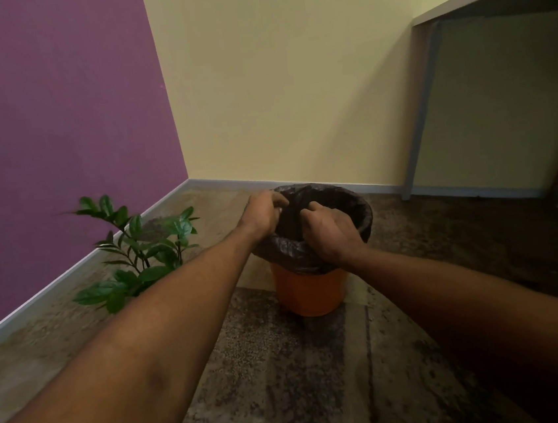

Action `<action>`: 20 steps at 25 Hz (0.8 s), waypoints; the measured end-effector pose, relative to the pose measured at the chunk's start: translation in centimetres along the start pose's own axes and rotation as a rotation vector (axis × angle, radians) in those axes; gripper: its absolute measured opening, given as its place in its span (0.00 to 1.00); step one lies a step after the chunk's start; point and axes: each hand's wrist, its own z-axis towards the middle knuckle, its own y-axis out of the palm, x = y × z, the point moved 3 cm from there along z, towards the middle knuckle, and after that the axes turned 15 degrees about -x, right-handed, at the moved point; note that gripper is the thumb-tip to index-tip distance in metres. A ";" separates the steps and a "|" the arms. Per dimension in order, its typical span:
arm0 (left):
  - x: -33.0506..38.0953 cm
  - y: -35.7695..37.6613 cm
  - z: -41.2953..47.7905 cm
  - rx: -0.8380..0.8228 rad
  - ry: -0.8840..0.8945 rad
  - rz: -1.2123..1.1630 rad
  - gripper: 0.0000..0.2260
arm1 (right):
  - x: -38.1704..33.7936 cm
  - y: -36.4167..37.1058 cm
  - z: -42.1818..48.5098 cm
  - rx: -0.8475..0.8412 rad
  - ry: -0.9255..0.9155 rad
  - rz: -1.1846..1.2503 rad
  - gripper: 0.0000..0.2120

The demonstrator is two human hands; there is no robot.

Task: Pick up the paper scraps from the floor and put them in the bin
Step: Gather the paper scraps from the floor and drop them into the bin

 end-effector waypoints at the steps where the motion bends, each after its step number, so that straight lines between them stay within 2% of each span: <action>1: -0.2 -0.1 -0.7 0.055 0.010 0.003 0.11 | -0.4 0.1 -0.1 0.024 -0.021 -0.008 0.05; 4: -1.6 0.0 -3.7 0.210 0.067 0.147 0.04 | -2.7 0.5 0.0 0.089 -0.127 -0.026 0.09; 7: -4.1 0.6 -7.5 0.189 0.122 0.256 0.02 | -6.5 1.4 0.4 0.089 -0.208 0.022 0.10; 11: -9.7 0.7 -12.3 0.083 0.099 0.344 0.03 | -12.1 3.9 0.5 -0.005 -0.281 0.043 0.08; 16: -17.4 1.6 -18.7 -0.151 0.004 0.393 0.04 | -18.3 7.7 -0.3 -0.215 -0.401 0.122 0.07; 20: -23.5 4.4 -24.3 -0.376 -0.190 0.342 0.09 | -23.2 12.3 -2.2 -0.511 -0.495 0.176 0.08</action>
